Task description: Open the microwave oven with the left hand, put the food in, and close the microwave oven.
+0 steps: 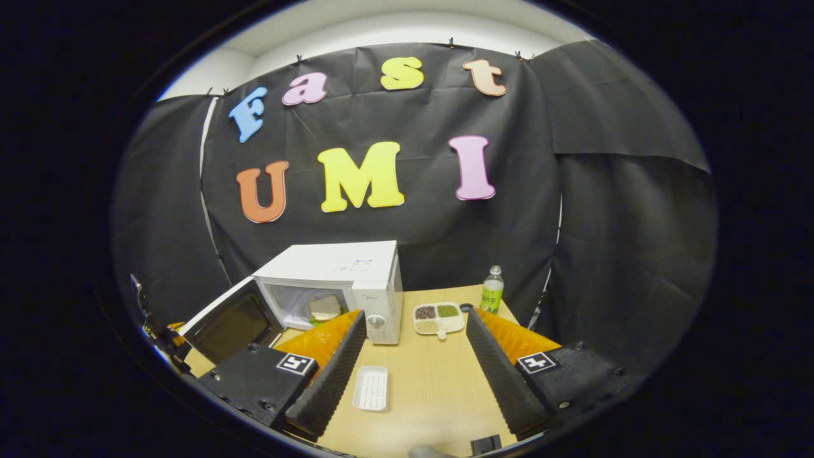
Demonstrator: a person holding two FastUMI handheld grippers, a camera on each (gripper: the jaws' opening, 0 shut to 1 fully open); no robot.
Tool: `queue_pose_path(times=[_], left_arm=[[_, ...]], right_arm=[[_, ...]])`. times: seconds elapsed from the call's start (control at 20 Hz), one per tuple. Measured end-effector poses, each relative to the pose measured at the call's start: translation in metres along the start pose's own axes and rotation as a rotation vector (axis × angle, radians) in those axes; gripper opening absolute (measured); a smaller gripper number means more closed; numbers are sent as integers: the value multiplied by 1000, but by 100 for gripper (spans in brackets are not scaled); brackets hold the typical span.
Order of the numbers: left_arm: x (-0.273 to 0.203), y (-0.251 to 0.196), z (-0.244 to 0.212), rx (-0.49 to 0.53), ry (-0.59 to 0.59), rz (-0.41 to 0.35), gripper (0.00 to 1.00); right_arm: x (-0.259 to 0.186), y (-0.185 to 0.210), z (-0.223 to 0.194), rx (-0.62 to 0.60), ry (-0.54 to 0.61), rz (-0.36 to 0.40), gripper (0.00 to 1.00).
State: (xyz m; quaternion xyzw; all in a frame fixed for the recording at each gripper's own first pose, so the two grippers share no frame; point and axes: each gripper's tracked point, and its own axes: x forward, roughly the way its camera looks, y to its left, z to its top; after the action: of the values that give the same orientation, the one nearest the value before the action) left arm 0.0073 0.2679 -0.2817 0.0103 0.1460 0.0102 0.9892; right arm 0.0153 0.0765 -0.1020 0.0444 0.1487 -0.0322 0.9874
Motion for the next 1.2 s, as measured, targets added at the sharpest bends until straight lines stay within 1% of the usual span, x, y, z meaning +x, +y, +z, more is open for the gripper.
queue_pose_path(times=[0.05,0.15,0.2,0.3,0.35,0.45,0.5,0.55,0.6,0.7,0.75,0.8,0.85,0.9,0.95,1.0,1.05,1.1,1.2], left_arm=[[-1,-8,2,-3,1,-10,0],[-4,-30,8,-2,-10,-44,0],[-5,-42,11,-7,-17,-65,0],[-5,-63,16,-6,-17,-89,0],[-6,-73,17,-10,-21,-104,0],[-9,-98,25,-11,-33,-151,0],[-10,-111,29,-3,-40,-169,0],[-12,-123,29,4,-41,-195,10],[-12,-132,32,17,-47,-210,0],[-10,-154,34,33,-45,-256,0],[-9,-162,36,37,-49,-272,0],[-7,-170,36,37,-48,-287,0],[-4,-180,39,37,-49,-302,0],[-2,-189,40,39,-53,-314,0],[1,-195,41,41,-54,-322,0],[6,-200,41,44,-52,-328,0],[11,-204,36,41,-37,-331,0],[14,-210,29,32,-12,-341,0],[19,-223,24,32,1,-355,0]], right_arm=[[1,-2,2,3,-3,0,92],[2,-2,-4,12,5,6,92],[3,-3,-5,14,11,6,100],[4,-5,-6,22,12,6,100],[3,-6,-4,28,4,4,92],[2,-10,-2,34,-2,4,92],[1,-13,-3,34,-3,-2,100],[1,-16,-2,35,-4,-6,92],[0,-19,-6,42,4,-10,100],[-1,-26,-4,62,2,-16,100],[-1,-29,-4,66,6,-20,92],[-1,-33,-5,71,6,-26,92],[-1,-36,-5,73,7,-31,100],[-1,-40,-6,71,8,-37,100],[-1,-44,-7,71,10,-45,92],[-1,-47,-8,73,13,-48,92],[-1,-49,-9,76,16,-52,100],[-1,-53,-10,78,19,-56,100],[-1,-58,-10,77,22,-64,100]])
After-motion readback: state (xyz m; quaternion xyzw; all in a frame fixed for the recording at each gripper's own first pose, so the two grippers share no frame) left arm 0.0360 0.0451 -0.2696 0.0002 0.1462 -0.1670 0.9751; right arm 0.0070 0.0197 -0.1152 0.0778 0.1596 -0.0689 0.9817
